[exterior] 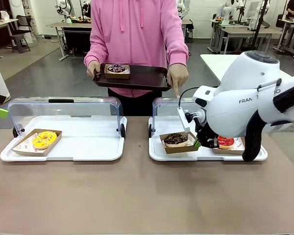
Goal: Provide the desired donut to the person.
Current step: Pick up and lift the Paper togo box containing the Donut pointed at by the person.
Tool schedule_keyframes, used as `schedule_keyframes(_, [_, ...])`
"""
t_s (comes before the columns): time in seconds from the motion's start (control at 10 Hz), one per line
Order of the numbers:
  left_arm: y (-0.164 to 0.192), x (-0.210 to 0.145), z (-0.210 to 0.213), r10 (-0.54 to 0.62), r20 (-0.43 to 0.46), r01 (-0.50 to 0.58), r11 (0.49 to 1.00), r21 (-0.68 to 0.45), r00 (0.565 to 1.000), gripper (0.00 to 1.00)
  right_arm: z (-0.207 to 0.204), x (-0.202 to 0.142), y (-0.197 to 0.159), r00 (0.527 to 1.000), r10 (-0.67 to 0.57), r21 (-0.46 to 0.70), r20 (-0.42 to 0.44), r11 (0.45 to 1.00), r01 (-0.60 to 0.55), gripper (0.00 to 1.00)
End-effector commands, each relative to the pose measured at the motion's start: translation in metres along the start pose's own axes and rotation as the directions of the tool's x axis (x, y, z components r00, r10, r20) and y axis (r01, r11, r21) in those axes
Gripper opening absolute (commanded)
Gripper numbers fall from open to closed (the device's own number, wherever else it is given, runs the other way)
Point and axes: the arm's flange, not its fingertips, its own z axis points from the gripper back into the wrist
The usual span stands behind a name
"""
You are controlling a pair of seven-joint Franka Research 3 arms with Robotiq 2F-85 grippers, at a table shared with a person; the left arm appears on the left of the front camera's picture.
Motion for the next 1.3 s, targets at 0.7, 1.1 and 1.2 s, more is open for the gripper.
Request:
schedule_keyframes(0.7, [0.001, -0.001, 0.001, 0.000, 0.006, 0.000, 1.000, 0.008, 1.000, 1.00, 0.098, 0.034, 0.137, 0.989, 0.137, -0.086, 0.049, 0.987, -0.132, 0.00])
schedule_keyframes(1.1, [0.001, -0.001, 0.001, 0.000, 0.006, 0.000, 1.000, 0.008, 1.000, 1.00, 0.147, 0.041, 0.181, 0.975, 0.213, -0.223, 0.067, 0.955, -0.194, 0.00])
schedule_keyframes(1.2, [0.001, -0.001, 0.001, 0.000, 0.006, 0.000, 1.000, 0.008, 1.000, 1.00, 0.150, 0.039, 0.181, 0.976, 0.207, -0.242, 0.068, 0.952, -0.185, 0.00])
